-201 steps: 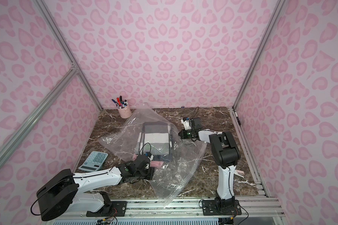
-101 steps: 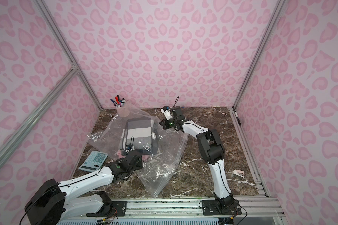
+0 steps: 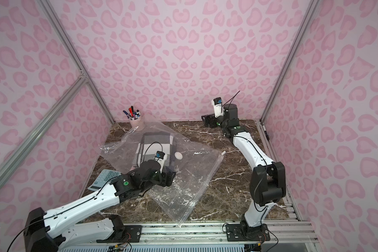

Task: Take the blanket out of the vacuum bag
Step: Open the vacuum bag at the center of the board.

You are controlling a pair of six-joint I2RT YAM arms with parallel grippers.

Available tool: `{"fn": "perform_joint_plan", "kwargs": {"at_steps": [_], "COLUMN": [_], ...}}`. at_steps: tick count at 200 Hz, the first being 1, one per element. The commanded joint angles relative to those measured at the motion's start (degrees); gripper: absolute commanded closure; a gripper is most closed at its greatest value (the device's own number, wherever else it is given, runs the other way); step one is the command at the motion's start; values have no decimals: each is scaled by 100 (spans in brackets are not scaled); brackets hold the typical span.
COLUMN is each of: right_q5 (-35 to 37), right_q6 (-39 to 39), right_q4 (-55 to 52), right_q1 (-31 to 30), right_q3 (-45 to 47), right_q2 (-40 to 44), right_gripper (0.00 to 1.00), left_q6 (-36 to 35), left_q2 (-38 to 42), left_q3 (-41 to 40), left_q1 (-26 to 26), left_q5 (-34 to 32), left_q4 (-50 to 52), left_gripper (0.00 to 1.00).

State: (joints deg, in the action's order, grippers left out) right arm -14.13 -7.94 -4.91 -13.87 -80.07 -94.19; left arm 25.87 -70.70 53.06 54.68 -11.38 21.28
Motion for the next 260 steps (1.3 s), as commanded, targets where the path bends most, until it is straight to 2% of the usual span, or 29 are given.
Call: {"fn": "perform_joint_plan", "kwargs": {"at_steps": [1,12,36,63,95,116,137,176,187,203,208,223,260], "right_q5": [596,604,251,275,60,-291,-554,-819,-873,-1127,-1294,-1677,-1441], "right_q6": [-543,-753,-1239,-1190,-1057,-999,-933,-902,-900,-863,-830,-864,-1142], "right_q4": [-471,-427,-116,-50,-286,-276,-300,-243,-222,-156,-108,-7,9], "right_q1": [432,813,1781,2239,2590,2760,2801,2802,2802,2794,2793,2701,1627], "right_q3": [1199,1938,3361,4114,4227,4331,4378,4414,4436,4469,4495,4574,4637], "right_q2": [798,1335,2483,3289,3342,3273,3185,3043,3071,3138,3171,3300,3924], "right_gripper": [8,8,7,4,3,3,3,3,3,5,7,10,9], "left_q6": [-953,-1163,-1525,-1837,-1881,-1760,-1581,-1284,-1160,-1063,-1027,-965,-1285], "left_q2": [-1032,-1664,-2525,-3358,-3993,-4260,-4569,-4894,-4940,-4871,-4831,-4621,-3548], "left_q3": [922,1382,1882,2534,2806,2864,3153,3431,3495,3518,3507,3454,2934], "left_q1": [631,927,1353,1756,1985,1982,1981,1961,1938,1882,1860,1764,1200], "left_q5": [-258,-606,-742,-1233,-1803,-2517,-3324,-4035,-4187,-4284,-4321,-4362,-3931], "left_q4": [707,951,916,1121,1320,1398,1777,2186,2343,2378,2365,2229,927], "left_gripper": [19,18,19,18,17,16,16,19,28,60,73,95,96]}}
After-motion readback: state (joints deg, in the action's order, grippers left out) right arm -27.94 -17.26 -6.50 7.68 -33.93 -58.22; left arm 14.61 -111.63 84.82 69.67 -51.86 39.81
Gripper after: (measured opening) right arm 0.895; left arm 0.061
